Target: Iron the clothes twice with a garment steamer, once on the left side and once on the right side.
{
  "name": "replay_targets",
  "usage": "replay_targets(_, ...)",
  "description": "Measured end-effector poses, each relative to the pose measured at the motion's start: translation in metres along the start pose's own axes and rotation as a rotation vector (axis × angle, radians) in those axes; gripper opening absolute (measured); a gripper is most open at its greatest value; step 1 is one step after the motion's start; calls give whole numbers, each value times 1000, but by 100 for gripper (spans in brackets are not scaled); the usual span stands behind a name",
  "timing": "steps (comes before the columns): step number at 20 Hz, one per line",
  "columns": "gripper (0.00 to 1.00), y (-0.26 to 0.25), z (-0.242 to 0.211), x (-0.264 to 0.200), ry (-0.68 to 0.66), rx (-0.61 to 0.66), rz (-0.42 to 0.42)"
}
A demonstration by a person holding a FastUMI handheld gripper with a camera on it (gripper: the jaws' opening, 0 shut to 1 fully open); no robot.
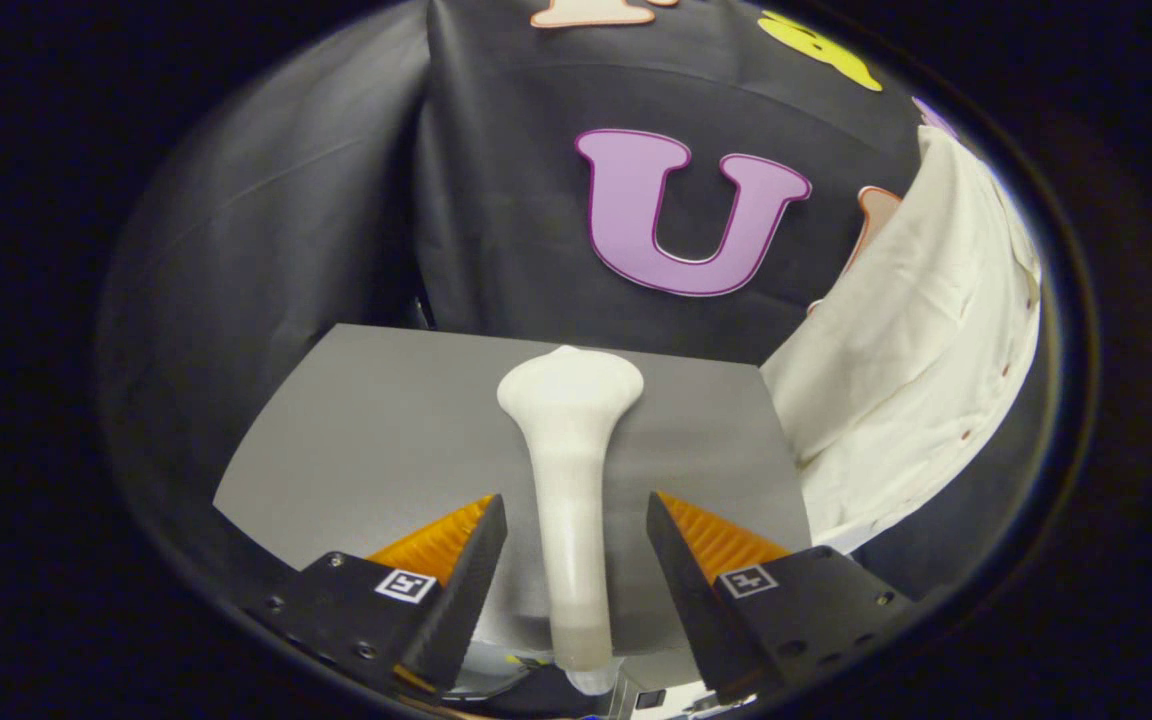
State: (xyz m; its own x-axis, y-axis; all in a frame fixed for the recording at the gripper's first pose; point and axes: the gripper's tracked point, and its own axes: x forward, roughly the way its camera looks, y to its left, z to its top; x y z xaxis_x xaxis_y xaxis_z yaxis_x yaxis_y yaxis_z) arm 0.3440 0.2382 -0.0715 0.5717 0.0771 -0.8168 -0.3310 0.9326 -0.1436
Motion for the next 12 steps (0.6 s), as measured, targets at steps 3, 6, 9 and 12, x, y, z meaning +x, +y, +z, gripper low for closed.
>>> replay_targets(3,86,4,-4,18,22,21,19)
replay_targets(6,82,6,-8,34,64,18,24)
replay_targets(9,60,-3,-17,48,84,44,-40)
replay_targets(12,49,-2,-21,48,87,43,11)
